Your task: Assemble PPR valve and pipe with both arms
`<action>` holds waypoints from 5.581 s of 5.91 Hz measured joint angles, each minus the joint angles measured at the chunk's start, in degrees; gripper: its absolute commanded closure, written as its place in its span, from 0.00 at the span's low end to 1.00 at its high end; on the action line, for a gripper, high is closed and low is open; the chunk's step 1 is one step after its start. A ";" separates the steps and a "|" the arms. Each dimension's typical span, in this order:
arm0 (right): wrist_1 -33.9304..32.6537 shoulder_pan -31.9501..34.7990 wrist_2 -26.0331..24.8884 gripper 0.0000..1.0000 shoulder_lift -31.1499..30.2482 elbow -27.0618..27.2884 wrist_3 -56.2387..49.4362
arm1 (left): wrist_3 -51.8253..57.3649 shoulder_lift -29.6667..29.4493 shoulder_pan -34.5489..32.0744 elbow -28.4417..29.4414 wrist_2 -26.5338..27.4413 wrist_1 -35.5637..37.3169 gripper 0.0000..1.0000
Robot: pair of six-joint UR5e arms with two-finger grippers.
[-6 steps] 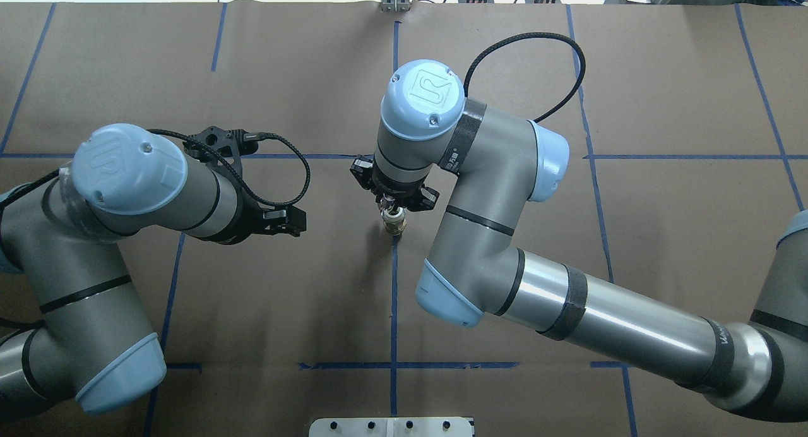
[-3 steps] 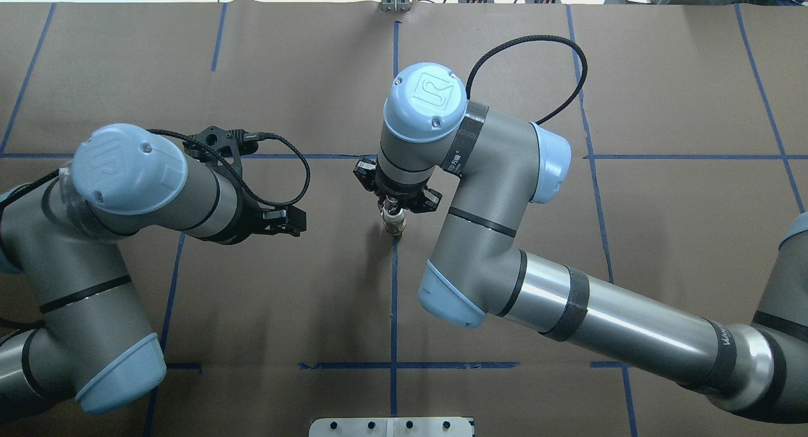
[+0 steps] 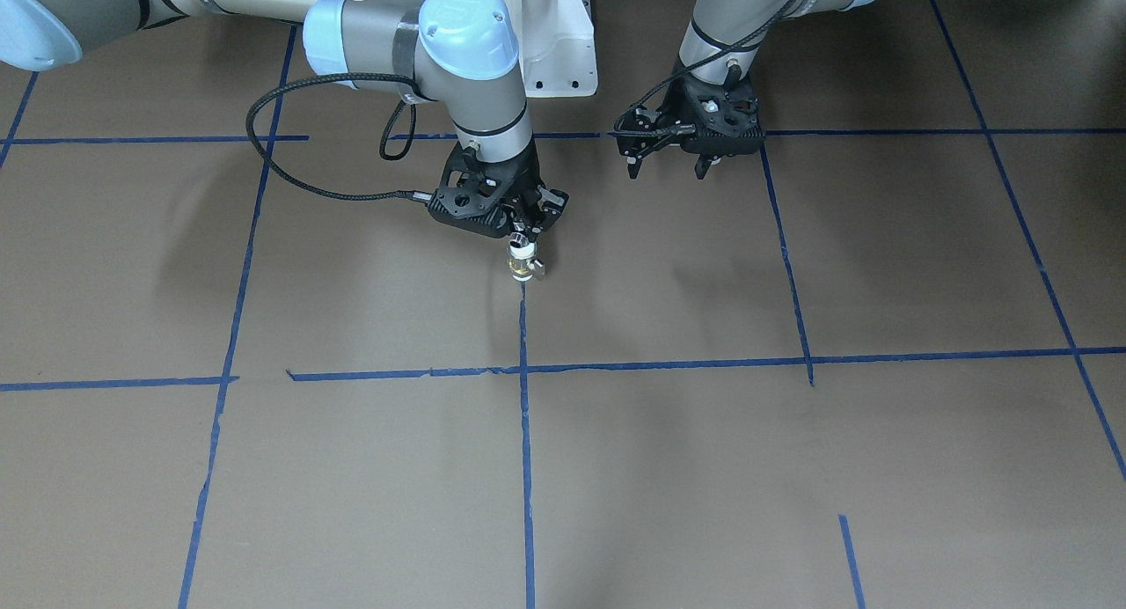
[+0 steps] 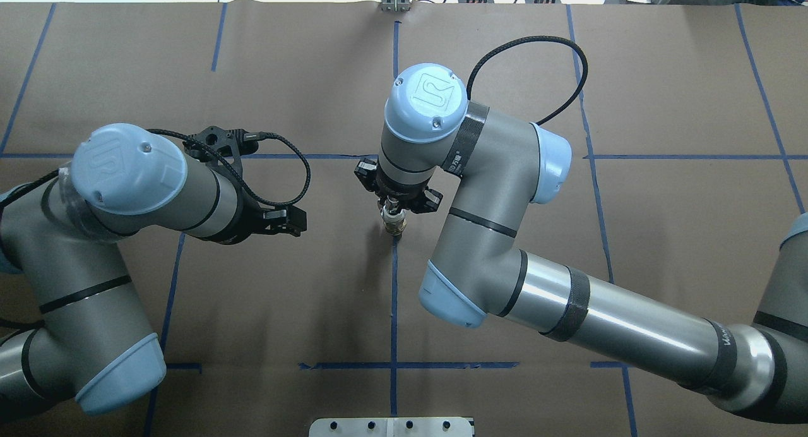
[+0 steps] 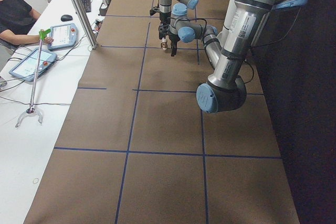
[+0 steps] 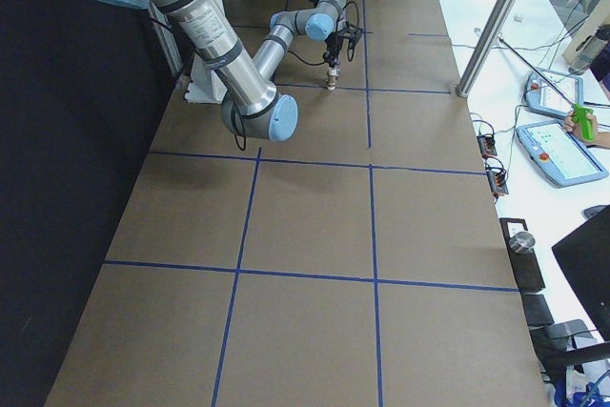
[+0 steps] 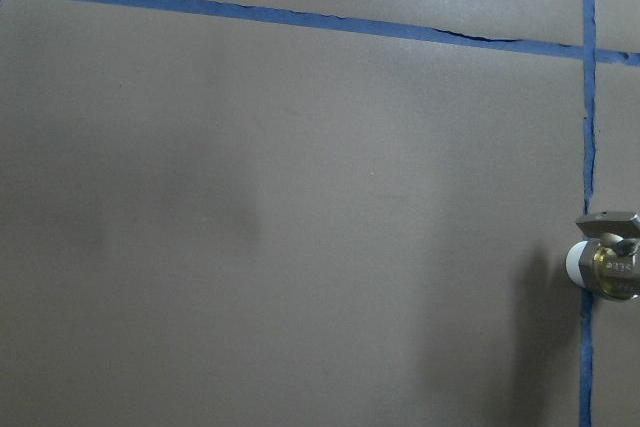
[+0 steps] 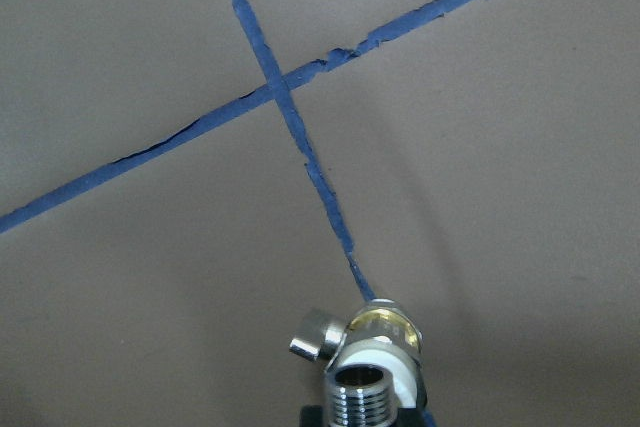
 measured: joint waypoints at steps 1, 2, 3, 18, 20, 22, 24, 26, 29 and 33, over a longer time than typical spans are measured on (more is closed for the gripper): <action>0.00 0.00 0.00 0.97 -0.05 0.00 0.00 | 0.00 -0.02 0.00 0.00 0.00 0.02 0.00; 0.00 -0.08 0.00 0.87 -0.14 -0.03 -0.02 | 0.00 0.00 0.00 0.00 0.00 0.06 0.00; 0.00 -0.17 0.00 0.60 -0.18 -0.06 -0.04 | 0.00 0.03 0.00 0.00 0.00 0.05 0.00; -1.74 35.32 18.89 0.00 -54.15 32.93 -64.02 | 57.31 24.84 -32.18 1.60 -24.04 0.14 0.00; -1.56 46.82 22.52 0.00 -56.16 23.15 -85.61 | 81.48 27.16 -47.70 12.47 -29.02 0.39 0.00; -1.59 52.47 24.01 0.00 -56.06 15.40 -99.45 | 92.15 27.67 -56.17 19.43 -29.97 1.41 0.00; -1.86 54.45 24.43 0.00 -56.36 13.69 -103.12 | 92.79 28.65 -58.16 21.97 -29.71 2.15 0.00; -1.64 54.56 24.37 0.00 -58.78 14.03 -103.44 | 91.44 28.60 -60.36 23.81 -29.61 2.09 0.00; -1.63 54.58 25.12 0.00 -59.62 14.25 -103.22 | 85.93 32.04 -60.83 18.13 -26.90 1.96 0.00; -1.52 54.96 25.78 0.00 -59.84 14.57 -103.22 | 83.52 37.62 -60.42 12.74 -27.28 2.34 0.00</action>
